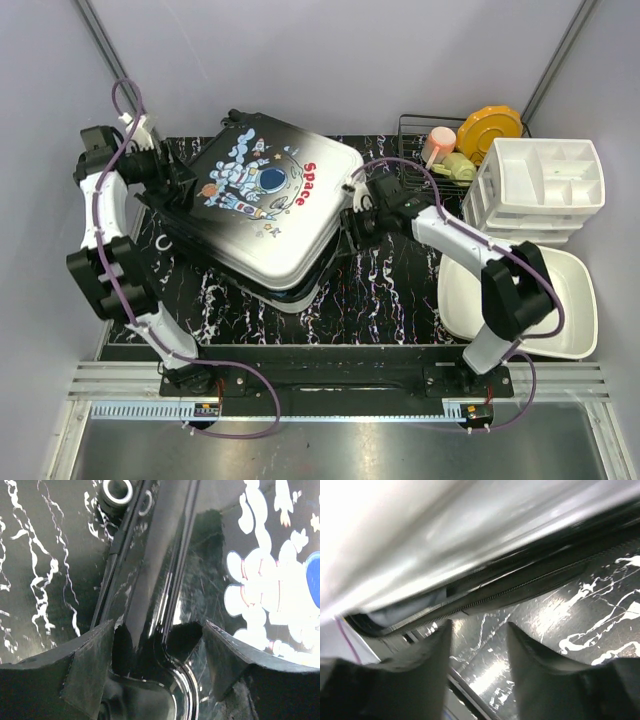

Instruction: Open, take out, and arrange the luggage

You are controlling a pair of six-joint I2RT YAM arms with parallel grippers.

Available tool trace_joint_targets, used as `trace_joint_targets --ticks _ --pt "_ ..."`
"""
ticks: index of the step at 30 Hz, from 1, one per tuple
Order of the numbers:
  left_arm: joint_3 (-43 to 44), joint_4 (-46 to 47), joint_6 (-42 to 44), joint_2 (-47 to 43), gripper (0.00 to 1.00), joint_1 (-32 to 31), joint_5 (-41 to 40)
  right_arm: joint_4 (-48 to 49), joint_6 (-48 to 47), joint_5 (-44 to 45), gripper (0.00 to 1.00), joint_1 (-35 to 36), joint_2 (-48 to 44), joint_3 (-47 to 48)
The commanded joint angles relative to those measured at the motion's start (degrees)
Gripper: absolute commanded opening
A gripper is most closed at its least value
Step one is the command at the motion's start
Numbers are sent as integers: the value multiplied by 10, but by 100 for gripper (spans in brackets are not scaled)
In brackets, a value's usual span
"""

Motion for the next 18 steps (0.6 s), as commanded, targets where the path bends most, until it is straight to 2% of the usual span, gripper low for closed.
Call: trace_joint_targets --ticks 1,2,3,4,7,11,18 --pt "-137 -116 28 -82 67 15 15 47 94 -12 40 -27 62 63" --pt "-154 -110 21 -110 67 19 23 48 97 -12 30 -30 68 76" --pt "-179 -107 13 -122 67 26 26 50 96 -11 24 -33 74 83" --pt "-187 -104 10 -132 67 28 26 54 92 -9 13 -34 87 91" --pt "-210 -97 -4 -161 68 36 25 59 80 3 0 -39 122 138" --pt "-224 -87 -27 -172 70 37 43 64 54 20 0 -49 194 252" --pt "-238 -8 -132 -155 70 13 83 64 31 35 0 -76 311 443"
